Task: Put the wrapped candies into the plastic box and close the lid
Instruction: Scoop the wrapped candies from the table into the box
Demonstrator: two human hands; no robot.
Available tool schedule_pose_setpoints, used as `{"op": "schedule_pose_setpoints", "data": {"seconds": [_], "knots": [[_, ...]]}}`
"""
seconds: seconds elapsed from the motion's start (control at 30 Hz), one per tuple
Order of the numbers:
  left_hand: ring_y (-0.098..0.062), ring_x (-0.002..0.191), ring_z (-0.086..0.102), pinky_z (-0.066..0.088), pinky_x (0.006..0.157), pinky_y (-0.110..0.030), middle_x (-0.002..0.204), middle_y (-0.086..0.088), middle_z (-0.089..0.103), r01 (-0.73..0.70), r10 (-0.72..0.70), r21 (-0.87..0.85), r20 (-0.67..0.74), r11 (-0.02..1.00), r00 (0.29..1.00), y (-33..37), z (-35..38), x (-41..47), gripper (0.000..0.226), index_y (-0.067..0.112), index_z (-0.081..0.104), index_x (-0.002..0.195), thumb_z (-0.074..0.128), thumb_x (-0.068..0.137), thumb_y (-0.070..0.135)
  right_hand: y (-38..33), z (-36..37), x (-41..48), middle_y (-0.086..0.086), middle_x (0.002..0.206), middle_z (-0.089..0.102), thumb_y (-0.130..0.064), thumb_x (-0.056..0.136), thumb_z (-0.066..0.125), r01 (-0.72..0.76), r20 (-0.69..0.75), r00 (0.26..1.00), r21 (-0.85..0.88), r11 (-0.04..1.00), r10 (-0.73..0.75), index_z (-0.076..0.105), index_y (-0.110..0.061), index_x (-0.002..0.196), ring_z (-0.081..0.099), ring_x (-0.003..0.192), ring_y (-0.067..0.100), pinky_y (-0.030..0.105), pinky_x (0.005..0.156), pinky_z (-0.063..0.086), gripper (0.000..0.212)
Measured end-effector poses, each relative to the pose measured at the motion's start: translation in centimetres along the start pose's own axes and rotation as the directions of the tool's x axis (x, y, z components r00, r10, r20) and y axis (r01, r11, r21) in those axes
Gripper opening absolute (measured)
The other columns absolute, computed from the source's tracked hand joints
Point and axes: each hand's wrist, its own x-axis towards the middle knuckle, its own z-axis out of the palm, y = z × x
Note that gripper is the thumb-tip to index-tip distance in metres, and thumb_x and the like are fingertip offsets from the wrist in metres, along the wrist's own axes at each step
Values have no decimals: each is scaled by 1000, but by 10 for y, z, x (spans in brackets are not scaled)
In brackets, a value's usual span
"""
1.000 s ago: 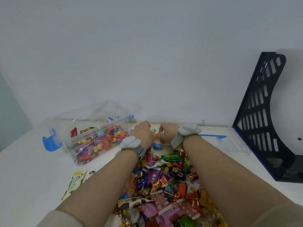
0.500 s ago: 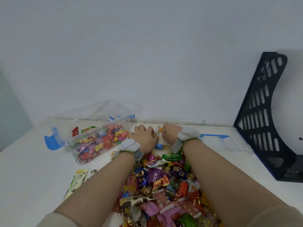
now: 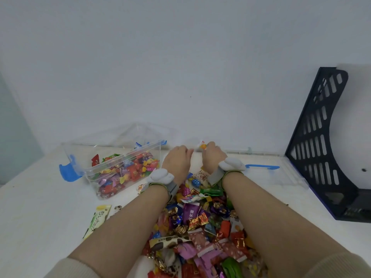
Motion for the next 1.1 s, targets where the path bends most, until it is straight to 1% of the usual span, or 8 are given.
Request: {"op": "schedule_pose_setpoints", "data": {"seconds": [0.3, 0.47, 0.57, 0.7, 0.83, 0.9, 1.0, 1.1], "knots": [[-33, 83, 66, 50, 81, -41, 89, -11, 73, 11, -72, -302, -190, 953, 979, 19, -102, 25, 42, 4, 63, 86, 41, 103, 35, -74, -57, -4, 21, 117, 62, -26, 103, 38, 88, -164, 986, 565, 821, 6, 44, -1, 122, 59, 106, 36, 35, 78, 40, 32], [-24, 49, 54, 38, 44, -22, 78, -6, 67, 175, -276, -502, -134, 847, 952, -22, -158, 42, 42, 6, 67, 86, 42, 99, 38, -127, -58, -6, 16, 99, 63, -30, 101, 40, 250, -212, 966, 647, 720, -145, 46, -4, 118, 60, 93, 36, 34, 66, 36, 32], [-31, 57, 61, 41, 52, -27, 81, -15, 69, 197, -261, -342, -152, 919, 953, -53, -178, 41, 49, -3, 67, 91, 40, 100, 37, -156, -52, -6, 14, 94, 61, -31, 101, 41, 322, -240, 946, 626, 710, -218, 47, -5, 118, 59, 87, 34, 32, 63, 33, 31], [-36, 92, 68, 51, 76, -39, 101, -19, 71, 299, -298, -96, 30, 949, 954, -93, -177, 30, 42, -2, 68, 97, 46, 100, 33, -183, -31, -8, 15, 96, 63, -29, 100, 44, 364, -201, 931, 574, 734, -305, 50, -4, 118, 58, 82, 33, 34, 62, 35, 31], [-32, 103, 65, 50, 88, -34, 125, -12, 66, 306, -306, 25, 150, 952, 940, -110, -172, 21, 31, 14, 67, 123, 47, 100, 20, -192, -13, -5, 6, 65, 55, -28, 92, 53, 373, -97, 922, 476, 797, -374, 58, -10, 77, 51, 62, 27, 30, 54, 30, 24], [-28, 116, 61, 45, 94, -30, 135, -8, 61, 302, -303, 30, 173, 953, 937, -107, -173, 21, 36, 17, 64, 130, 44, 100, 17, -191, -11, -1, 13, 73, 67, -31, 88, 57, 408, -74, 906, 414, 814, -417, 68, -5, 80, 63, 73, 33, 28, 51, 32, 30], [-26, 126, 55, 43, 101, -32, 137, -5, 61, 297, -295, -1, 90, 955, 951, -100, -177, 18, 39, 18, 66, 127, 41, 97, 12, -189, -7, -3, 1, 111, 71, -42, 87, 59, 416, -95, 903, 433, 800, -418, 71, -15, 110, 65, 101, 19, 25, 75, 42, 38], [-28, 121, 57, 46, 101, -36, 130, -5, 65, 214, -211, 22, -95, 977, 973, -83, -180, 3, 39, 17, 68, 121, 41, 93, 11, -176, -16, -13, -5, 104, 73, -38, 88, 53, 414, -222, 910, 470, 780, -349, 74, -20, 100, 64, 96, 18, 24, 73, 41, 31]]}}
